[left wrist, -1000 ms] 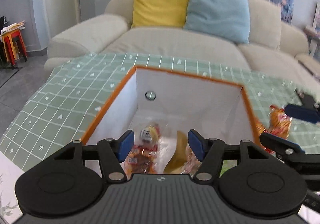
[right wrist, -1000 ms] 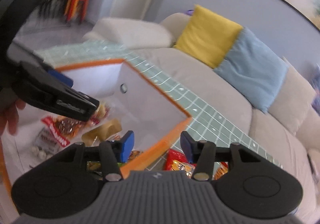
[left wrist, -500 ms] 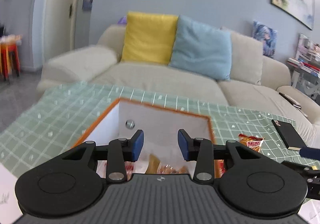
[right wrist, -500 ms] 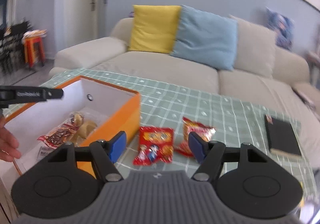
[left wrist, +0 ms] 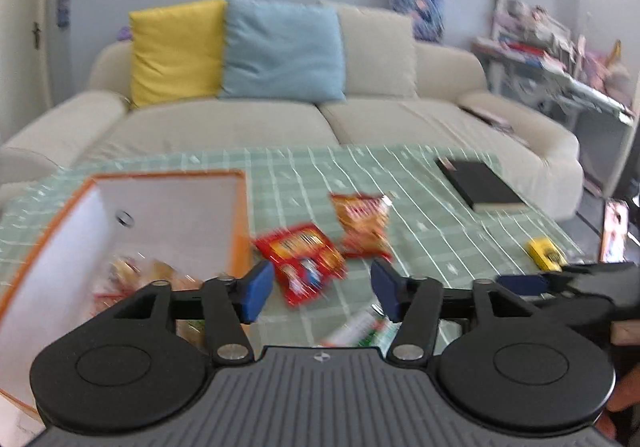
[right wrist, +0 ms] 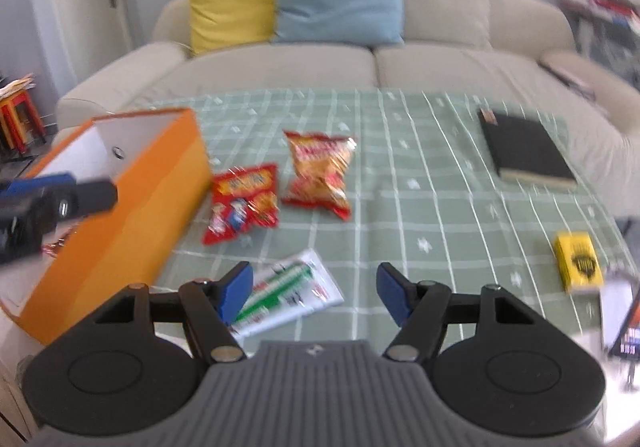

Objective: Organize snacks
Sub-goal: 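Move both tools back over the remaining snacks, then grasp the green sausage with the left tool while the right tool grasps the white spicy-strip pack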

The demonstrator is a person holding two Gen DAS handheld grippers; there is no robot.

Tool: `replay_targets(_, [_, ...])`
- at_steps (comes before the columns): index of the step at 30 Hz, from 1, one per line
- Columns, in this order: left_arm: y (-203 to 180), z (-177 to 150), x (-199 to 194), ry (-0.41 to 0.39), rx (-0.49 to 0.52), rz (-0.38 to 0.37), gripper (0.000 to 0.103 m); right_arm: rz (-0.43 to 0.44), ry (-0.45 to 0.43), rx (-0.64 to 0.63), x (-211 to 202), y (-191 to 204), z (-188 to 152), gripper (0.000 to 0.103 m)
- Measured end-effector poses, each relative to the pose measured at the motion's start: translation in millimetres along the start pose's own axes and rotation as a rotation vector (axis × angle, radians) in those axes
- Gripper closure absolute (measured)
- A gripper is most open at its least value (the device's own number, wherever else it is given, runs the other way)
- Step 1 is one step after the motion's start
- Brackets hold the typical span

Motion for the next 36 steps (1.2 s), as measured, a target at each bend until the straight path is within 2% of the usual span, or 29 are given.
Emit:
replay_targets(5, [-16,-19,16,0.095,-0.003,-0.003,0.035,-0.054,0.094,0.026,13,-12,-13,0.037])
replay_targets(9, [-15,-42,28,0.162,-0.033,0.011,0.033,-0.059,0.155,0.064,23,-18,-23,0.038])
replay_targets(14, [-7,-59,40,0.207,-0.056,0.038,0.032,-0.021,0.155,0.078,28,-15,-23,0.039])
replay_targets(16, [-8,-62,43,0.211,-0.031,0.034,0.032,-0.013,0.154,0.087,33,-14,-22,0.046])
replay_targets(25, [-27,-66,68,0.238,0.101,-0.099,0.032,-0.050,0.211,0.208,54,-29,-24,0.051])
replay_targets(26, [-29,-66,72,0.239,0.111,-0.113,0.035,-0.058,0.214,0.209,55,-30,-25,0.051])
replay_targets(28, [-31,-68,80,0.248,0.125,-0.127,0.040,-0.073,0.220,0.213,58,-33,-26,0.051])
replay_targets(36, [-35,-76,104,0.270,0.137,-0.172,0.045,-0.094,0.241,0.236,73,-38,-28,0.051])
Point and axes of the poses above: each gripper's, at about its wrist camera, not at the fingertips, and x roughly the way its jaws point, y to its left, z to its top, the point moved 2 cm from there along x, roughly the way its jaws point, and after that the axes turned 13 degrees about -y, right-handed, at the moved point
